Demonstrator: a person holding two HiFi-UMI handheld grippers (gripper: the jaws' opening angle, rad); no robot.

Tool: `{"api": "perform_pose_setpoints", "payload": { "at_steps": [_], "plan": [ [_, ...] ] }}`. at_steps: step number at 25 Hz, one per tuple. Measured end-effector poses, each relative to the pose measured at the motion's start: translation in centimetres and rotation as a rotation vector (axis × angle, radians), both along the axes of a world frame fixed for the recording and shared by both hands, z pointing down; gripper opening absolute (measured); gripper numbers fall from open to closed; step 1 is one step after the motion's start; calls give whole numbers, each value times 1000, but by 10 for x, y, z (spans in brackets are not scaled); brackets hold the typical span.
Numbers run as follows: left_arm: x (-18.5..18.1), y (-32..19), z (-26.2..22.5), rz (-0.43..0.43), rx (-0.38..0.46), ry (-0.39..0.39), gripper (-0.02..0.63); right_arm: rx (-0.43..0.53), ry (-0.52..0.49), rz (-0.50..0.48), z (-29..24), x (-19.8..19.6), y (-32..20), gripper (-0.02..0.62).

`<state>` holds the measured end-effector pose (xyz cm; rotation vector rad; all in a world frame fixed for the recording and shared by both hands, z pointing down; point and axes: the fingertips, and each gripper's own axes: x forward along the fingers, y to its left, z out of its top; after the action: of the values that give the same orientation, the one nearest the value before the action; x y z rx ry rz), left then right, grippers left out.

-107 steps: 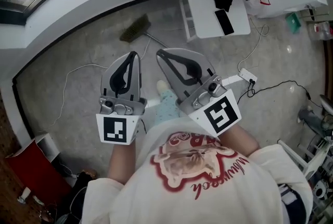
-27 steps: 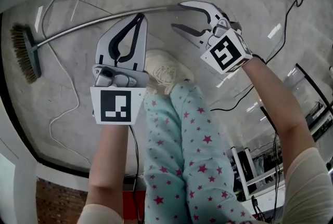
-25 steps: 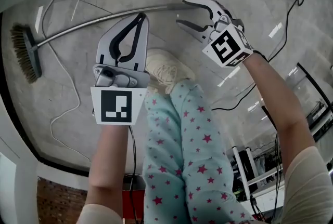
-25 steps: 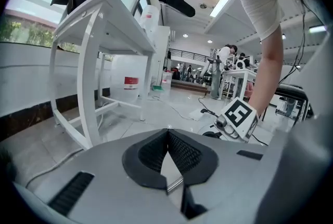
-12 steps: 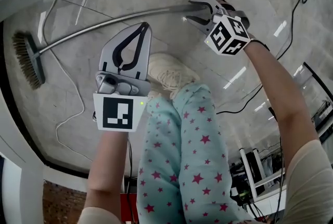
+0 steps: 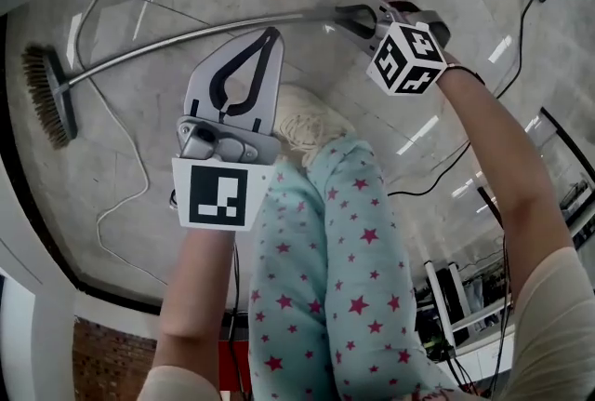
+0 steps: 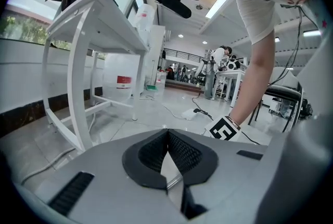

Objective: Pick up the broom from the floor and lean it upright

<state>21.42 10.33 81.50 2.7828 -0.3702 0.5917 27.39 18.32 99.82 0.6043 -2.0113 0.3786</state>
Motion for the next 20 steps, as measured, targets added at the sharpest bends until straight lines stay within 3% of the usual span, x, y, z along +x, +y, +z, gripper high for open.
{"api": "perform_pose_setpoints", "payload": {
  "at_steps": [6,14,20],
  "plan": [
    [-15,-8,-76,-60,-5,29,21,7,41,-14,-86,-11,-9,104],
    [-41,-42,-213,-224,22,92,21,49,48,-43,-270,-50,-59,104],
    [-96,-61,-299,-354,35,69,21,133,-9,-41,-405,-110,-98,104]
  ]
}}
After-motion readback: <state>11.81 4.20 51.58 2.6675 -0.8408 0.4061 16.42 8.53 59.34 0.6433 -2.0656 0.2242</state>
